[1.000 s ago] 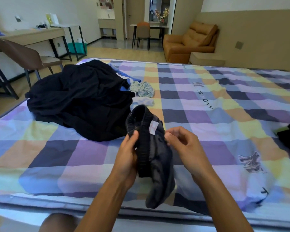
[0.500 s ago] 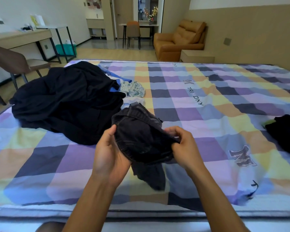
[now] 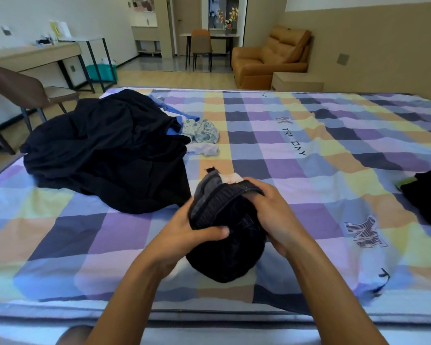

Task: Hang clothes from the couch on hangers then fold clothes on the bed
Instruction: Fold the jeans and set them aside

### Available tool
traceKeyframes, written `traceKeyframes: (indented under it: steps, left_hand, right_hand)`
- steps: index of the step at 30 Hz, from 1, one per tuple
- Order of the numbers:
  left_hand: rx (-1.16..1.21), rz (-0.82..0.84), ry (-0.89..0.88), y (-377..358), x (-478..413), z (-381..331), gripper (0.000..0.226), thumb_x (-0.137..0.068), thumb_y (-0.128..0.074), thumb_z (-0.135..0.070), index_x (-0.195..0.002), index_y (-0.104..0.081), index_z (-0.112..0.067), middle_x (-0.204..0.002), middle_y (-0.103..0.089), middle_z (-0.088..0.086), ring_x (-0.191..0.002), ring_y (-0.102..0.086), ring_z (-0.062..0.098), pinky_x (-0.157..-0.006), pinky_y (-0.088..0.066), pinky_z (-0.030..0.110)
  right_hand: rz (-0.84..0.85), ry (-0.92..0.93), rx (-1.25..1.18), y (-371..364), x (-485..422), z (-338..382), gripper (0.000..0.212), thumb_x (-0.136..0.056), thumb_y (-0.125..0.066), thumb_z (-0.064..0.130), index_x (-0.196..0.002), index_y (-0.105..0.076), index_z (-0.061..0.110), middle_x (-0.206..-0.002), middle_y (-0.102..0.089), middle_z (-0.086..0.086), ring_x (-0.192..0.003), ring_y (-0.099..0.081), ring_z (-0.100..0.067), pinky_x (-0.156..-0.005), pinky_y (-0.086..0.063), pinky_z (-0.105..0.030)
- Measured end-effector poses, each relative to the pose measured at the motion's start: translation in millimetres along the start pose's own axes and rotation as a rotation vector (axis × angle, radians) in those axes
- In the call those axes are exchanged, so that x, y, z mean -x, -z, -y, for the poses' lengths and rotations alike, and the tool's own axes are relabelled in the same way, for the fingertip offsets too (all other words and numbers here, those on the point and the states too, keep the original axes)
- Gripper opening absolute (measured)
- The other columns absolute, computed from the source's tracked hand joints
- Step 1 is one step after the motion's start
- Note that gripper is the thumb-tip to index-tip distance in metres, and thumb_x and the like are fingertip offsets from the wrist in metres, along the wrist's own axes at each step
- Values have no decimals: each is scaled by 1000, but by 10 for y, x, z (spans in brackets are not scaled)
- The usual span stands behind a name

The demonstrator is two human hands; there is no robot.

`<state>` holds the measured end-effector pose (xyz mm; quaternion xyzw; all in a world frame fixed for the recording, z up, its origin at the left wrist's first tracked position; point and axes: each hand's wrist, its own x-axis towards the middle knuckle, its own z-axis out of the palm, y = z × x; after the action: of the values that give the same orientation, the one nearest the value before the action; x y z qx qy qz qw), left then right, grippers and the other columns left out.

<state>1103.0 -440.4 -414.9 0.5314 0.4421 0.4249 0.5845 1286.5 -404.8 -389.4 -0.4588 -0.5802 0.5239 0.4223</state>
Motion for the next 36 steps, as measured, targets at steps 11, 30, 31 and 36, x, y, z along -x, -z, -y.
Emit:
traceKeyframes:
  steps: [11,30,31,36]
  left_hand:
    - [524,-374,18,-282,-184,-57,44,-88,-66,-30,-128,-65,-11,-120,-74,6,-109,-71,22,-91,-53,39]
    - [-12,-183,-338,201,-235,27,61,-69,-90,-25,-110,-47,-11,-103,-67,3,-93,-64,20,-78,-53,27]
    - [-75,-287,-348,163,-262,67,55,-75,-87,-27,-112,-47,-16,-108,-66,1,-97,-67,18,-79,-55,28]
    - [83,-175,-133,-179,-285,370,43,-91,-70,-37,-126,-51,-19,-123,-62,6,-108,-66,20,-84,-55,33]
  right_hand:
    - [-122,-44,267,160,34,-372,9,-98,-62,21,-105,-66,19,-95,-71,-9,-88,-70,-24,-85,-58,-54]
    - [-64,-312,-823,219,-272,0,29,-94,-61,26,-77,-69,5,-88,-65,-18,-77,-67,-27,-81,-59,-32]
    - [-89,-301,-811,211,-268,50,43,-100,-52,28,-74,-73,0,-84,-70,-19,-73,-72,-26,-72,-61,-32]
    - [-210,-279,-786,57,-309,115,56,-101,-46,36,-130,-59,-10,-123,-66,-31,-117,-63,-45,-102,-50,-57]
